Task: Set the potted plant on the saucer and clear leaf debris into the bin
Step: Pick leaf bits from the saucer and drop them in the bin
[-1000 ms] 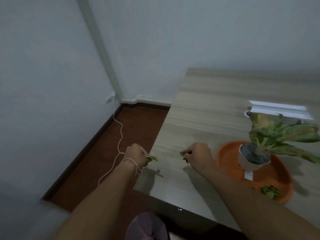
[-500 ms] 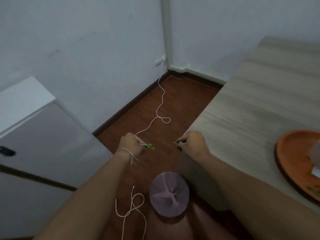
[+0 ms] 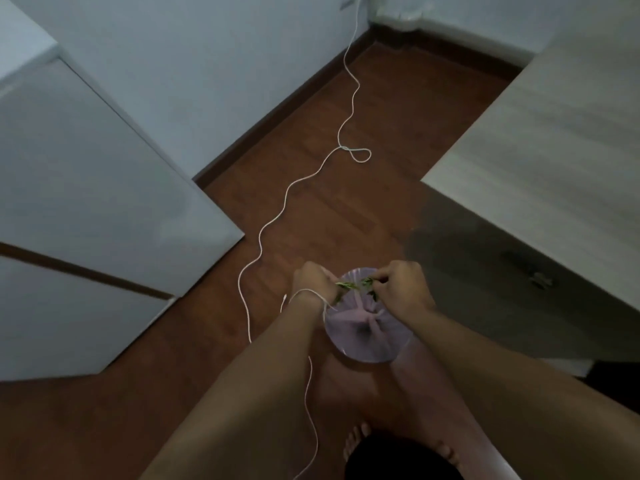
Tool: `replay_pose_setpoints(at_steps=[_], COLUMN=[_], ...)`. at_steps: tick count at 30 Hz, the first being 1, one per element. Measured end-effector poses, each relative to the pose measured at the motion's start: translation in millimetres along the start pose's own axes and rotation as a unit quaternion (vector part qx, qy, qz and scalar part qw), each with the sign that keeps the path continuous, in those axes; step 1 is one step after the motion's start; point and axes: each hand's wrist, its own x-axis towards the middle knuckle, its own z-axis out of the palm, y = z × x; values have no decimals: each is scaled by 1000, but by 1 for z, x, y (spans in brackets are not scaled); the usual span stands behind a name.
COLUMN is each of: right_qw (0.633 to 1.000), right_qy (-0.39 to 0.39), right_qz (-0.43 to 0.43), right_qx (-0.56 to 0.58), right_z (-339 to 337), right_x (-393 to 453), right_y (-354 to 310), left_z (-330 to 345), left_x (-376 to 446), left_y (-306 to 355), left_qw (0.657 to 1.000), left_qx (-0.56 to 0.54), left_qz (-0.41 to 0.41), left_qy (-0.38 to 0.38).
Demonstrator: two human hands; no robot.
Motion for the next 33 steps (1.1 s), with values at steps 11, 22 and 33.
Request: replay_pose_setpoints(at_steps=[11,22,33], right_qw=[998,992,996], right_qy=[-17,-75,-46], right_qz=[54,94,52], right_qx=[1,24,54], right_z=[32,36,4], right_x=[1,-6,-19], right_y=[44,52,34], left_z=[41,49,11], left_x=[15,11,-3], left_y=[-18,-19,-4], left_qw=[1000,998,993], left_qx=[-10,34,76], left_qz=[-23,47,88], left_qy=[9,-35,-12])
